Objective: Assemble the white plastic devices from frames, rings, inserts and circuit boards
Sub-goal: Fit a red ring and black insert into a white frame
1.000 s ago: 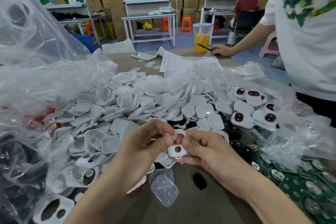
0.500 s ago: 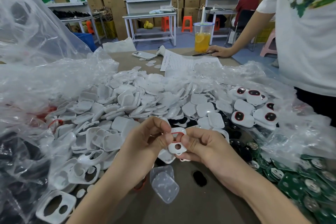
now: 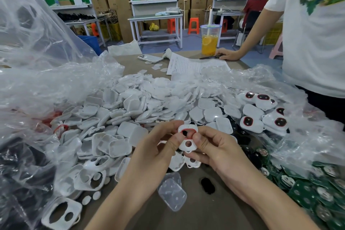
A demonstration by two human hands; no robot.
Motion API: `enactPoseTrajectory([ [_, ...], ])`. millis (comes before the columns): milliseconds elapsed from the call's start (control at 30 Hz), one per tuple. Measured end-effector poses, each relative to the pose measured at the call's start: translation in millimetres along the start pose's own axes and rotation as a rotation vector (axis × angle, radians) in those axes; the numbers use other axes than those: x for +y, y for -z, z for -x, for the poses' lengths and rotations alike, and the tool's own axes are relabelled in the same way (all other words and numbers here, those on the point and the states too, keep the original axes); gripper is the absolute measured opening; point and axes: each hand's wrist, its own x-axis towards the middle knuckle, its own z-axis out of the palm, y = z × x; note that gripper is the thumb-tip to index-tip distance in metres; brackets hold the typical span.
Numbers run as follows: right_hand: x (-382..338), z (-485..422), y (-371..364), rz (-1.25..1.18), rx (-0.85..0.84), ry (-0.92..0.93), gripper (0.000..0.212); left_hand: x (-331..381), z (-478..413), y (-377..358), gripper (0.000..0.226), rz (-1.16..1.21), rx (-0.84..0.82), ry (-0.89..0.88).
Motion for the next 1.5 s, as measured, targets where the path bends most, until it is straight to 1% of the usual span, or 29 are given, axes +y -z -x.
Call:
enactPoseTrajectory([
  [133, 0, 1, -2, 0.018, 0.020, 0.016, 0.021, -3, -2, -1, 0.015, -0.019, -0.002, 0.012],
  [267, -1, 2, -3, 0.152, 0.054, 0.059, 0.016, -5, -2, -1, 0.021, -0.023, 0.002, 0.012],
  [333, -2, 3, -3, 0.178, 0.063, 0.068, 0.016, -5, -2, -1, 0.022, -0.019, 0.004, 0.005],
  [467, -5, 4, -3, 0.193, 0.058, 0.069, 0.016, -6, -3, -2, 0.015, -0.016, 0.001, 0.016],
  [700, -5, 5, -3, 0.198, 0.051, 0.068, 0.016, -5, -1, 0, 0.013, -0.011, -0.012, 0.007],
  [833, -5, 5, -3, 0.197, 0.038, 0.071, 0.016, -2, -2, 3, 0.014, 0.017, -0.039, 0.008],
  [1067, -4, 4, -2, 0.191, 0.029, 0.081, 0.017, -2, -1, 2, 0.013, 0.026, -0.030, 0.001],
  [1300, -1, 2, 0, 0.147, 0.061, 0.079, 0.026, 0, 2, -4, 0.012, 0.013, -0.037, -0.020],
  [1500, 1, 4, 0, 0.216, 0.017, 0.125, 0.028, 7, 3, -7, 0.019, 0.013, 0.030, -0.034],
])
